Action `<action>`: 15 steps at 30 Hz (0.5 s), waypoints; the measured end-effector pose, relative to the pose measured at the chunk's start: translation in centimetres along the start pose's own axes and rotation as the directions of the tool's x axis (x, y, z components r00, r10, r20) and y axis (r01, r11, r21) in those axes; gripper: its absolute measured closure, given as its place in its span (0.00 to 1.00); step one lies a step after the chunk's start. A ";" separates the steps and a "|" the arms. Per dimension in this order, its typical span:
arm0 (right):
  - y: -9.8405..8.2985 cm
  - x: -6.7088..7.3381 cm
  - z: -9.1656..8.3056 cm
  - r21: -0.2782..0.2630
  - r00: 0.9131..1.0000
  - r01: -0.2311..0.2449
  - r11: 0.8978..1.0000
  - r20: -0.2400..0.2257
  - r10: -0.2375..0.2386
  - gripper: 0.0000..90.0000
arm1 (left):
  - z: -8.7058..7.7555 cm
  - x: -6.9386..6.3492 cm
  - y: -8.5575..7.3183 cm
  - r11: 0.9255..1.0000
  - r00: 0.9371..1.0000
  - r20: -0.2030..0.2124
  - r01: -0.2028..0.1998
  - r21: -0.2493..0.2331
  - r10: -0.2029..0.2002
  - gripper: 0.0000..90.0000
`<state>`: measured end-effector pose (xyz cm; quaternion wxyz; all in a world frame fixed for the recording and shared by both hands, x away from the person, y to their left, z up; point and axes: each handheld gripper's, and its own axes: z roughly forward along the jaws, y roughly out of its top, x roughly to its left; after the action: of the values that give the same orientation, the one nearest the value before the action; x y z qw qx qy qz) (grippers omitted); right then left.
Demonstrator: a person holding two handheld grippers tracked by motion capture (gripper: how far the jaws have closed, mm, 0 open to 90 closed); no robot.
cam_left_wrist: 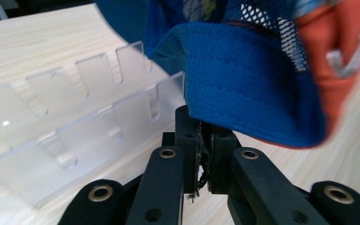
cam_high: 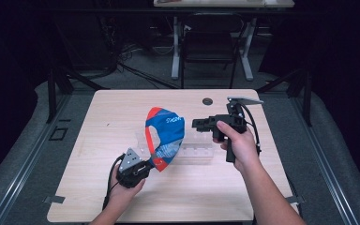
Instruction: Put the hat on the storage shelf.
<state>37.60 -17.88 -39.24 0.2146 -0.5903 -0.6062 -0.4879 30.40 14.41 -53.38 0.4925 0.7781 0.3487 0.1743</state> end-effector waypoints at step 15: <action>-0.2 -0.6 -0.6 -0.002 1.000 -0.009 1.000 -0.011 0.009 0.68 | 1.6 0.2 0.8 0.997 0.996 0.048 0.072 0.021 -0.073 0.67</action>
<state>37.37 -18.63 -39.54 0.2194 -0.5904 -0.6020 -0.4907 31.84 13.33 -53.43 0.4993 0.7737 0.3664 0.1336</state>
